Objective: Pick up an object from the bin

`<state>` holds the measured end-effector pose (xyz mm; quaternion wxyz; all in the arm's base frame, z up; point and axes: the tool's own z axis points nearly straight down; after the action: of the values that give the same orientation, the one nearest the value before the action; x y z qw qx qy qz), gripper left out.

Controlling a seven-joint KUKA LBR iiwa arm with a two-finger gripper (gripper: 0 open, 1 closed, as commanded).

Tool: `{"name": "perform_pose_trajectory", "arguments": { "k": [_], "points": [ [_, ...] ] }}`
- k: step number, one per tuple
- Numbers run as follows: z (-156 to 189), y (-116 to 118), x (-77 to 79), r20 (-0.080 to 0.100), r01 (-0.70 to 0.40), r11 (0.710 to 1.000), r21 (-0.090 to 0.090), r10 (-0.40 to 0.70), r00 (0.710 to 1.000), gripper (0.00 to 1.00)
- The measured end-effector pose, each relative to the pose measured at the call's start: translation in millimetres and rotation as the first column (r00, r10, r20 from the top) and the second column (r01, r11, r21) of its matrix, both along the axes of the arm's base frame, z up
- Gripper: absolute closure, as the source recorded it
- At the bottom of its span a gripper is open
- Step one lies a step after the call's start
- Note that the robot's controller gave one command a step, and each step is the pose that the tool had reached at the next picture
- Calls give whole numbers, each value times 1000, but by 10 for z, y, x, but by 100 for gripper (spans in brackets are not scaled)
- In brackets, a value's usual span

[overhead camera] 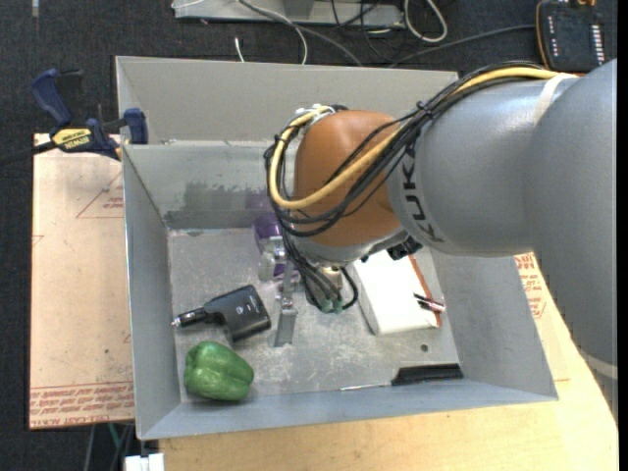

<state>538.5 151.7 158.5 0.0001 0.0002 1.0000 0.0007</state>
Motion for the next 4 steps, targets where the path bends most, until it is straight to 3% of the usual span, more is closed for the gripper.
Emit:
{"name": "perform_pose_trajectory", "arguments": {
  "k": [1,2,3,4],
  "points": [
    [-866,382,-46,8,290,957,4,-290,957,0],
    [-344,578,-42,4,93,996,2,-93,996,0],
    [-771,394,-5,16,281,960,6,-281,960,0],
    [-875,508,-131,12,247,969,7,-247,969,0]
  ]
}}
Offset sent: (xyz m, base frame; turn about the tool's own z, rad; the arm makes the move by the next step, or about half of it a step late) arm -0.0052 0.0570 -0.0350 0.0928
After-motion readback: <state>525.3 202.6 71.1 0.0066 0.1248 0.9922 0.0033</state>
